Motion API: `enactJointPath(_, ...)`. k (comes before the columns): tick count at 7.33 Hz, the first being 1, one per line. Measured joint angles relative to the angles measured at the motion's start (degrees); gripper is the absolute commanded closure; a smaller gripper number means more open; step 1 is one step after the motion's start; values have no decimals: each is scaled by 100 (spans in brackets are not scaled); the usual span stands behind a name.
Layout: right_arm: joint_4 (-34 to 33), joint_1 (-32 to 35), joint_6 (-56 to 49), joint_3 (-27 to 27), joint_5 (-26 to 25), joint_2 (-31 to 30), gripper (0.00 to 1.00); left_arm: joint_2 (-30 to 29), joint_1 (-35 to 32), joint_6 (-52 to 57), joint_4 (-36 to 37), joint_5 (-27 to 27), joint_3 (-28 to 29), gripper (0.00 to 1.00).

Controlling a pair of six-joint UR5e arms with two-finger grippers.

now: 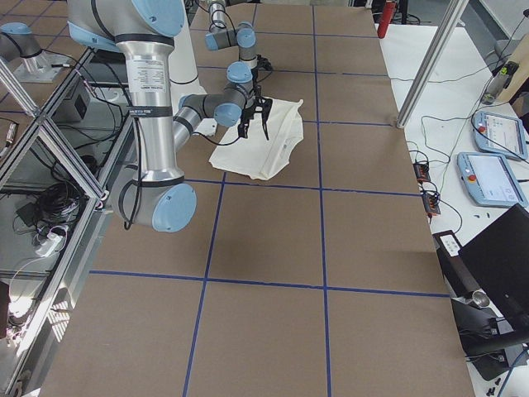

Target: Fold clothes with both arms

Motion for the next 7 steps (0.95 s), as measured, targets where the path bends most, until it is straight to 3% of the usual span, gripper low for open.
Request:
enactJointPath(1,0,1,0,0,0,0,0,3,-1,0,2,2,1,88)
enactJointPath(2,0,2,0,-1,0,0,0,4,-2,0,2,3,-2,100)
enactJointPath(7,0,12,0,-22,0,0,0,-42,-264,224,209,-29,-116,100)
